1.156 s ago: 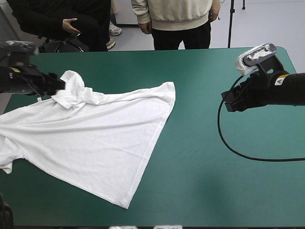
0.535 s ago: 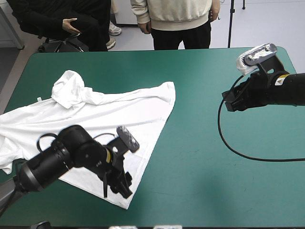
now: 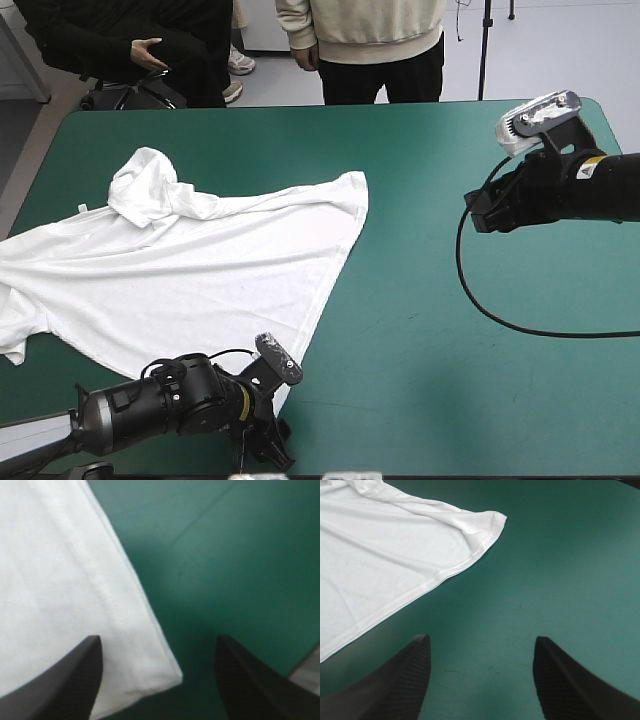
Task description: Fold the cloth
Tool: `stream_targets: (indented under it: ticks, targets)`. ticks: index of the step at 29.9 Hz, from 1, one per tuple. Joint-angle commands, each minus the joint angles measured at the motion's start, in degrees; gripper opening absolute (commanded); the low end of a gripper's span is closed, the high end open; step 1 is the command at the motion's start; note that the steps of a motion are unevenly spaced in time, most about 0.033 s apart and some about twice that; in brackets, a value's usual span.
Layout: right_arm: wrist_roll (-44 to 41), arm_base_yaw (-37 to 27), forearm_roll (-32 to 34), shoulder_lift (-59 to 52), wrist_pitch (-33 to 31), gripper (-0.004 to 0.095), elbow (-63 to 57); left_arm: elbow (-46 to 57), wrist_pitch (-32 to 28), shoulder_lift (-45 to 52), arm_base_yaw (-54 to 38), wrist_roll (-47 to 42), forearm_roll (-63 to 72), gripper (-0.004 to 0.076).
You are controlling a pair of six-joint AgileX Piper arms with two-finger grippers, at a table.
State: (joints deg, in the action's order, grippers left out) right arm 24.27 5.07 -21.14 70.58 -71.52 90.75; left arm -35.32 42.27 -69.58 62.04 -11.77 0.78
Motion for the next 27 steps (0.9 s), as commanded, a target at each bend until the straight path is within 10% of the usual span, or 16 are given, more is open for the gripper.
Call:
stream_targets:
  ticks: [1, 11, 16, 27]
  targets:
    - [0.03, -0.32, -1.61, -1.15, 0.42, 0.0563, 1.22, 1.03, -3.51, 1.35, 0.32, -3.68, -4.47, 0.0464]
    - [-0.09, -0.32, -1.72, -1.15, 0.26, 0.0563, 1.22, 1.33, -0.71, -4.5, 0.32, -1.36, -5.38, 0.0292]
    - [-0.35, -0.32, -1.89, -1.15, 0.12, 0.0563, 1.22, 1.33, 2.46, -7.09, 0.32, -1.36, -4.79, -0.0015]
    - [7.7, 4.09, -9.96, 11.03, 6.95, 0.0564, 1.42, 1.22, 3.95, -6.96, 0.32, -2.21, -0.04, -0.0017]
